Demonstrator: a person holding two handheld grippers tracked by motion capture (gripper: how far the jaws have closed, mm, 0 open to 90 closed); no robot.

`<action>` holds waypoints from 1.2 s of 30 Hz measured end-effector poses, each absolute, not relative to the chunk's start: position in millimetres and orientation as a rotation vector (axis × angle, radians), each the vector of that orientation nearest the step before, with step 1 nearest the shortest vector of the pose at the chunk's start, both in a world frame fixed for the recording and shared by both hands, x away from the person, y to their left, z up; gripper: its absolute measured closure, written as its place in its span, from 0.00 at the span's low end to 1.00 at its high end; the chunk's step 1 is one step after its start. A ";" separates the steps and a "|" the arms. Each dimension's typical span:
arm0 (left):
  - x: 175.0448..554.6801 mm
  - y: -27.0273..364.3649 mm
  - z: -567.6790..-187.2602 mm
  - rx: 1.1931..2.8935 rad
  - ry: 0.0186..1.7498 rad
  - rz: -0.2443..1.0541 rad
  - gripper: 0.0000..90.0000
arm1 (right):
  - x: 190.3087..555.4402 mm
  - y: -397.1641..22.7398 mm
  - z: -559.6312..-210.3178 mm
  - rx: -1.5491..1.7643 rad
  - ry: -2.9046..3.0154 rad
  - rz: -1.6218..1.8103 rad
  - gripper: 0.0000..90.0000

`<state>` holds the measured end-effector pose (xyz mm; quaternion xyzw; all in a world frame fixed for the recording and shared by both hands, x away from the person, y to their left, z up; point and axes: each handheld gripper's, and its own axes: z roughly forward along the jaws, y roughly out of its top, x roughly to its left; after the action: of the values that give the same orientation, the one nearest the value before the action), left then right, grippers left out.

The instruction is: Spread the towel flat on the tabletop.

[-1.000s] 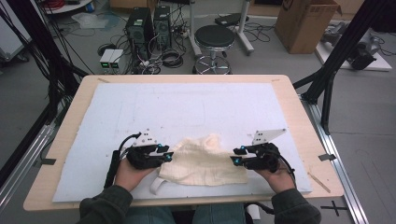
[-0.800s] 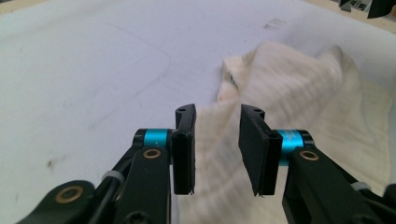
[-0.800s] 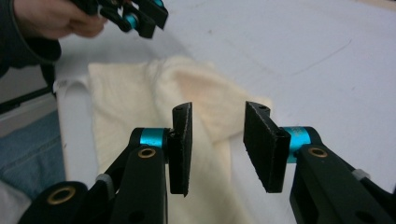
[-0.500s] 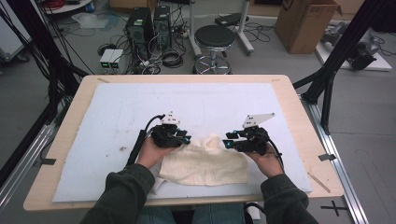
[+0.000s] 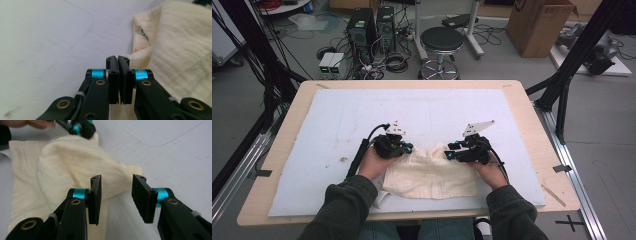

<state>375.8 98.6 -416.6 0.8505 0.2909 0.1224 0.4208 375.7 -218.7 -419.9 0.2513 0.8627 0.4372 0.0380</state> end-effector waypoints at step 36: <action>301.4 181.5 -429.8 2.168 0.866 0.362 0.97 | 349.2 -183.2 -403.2 0.613 2.747 1.308 0.74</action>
<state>301.4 181.5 -429.8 0.8491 0.3389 0.1417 0.3797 349.2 -183.2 -403.2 0.1976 0.8849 0.4213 0.0192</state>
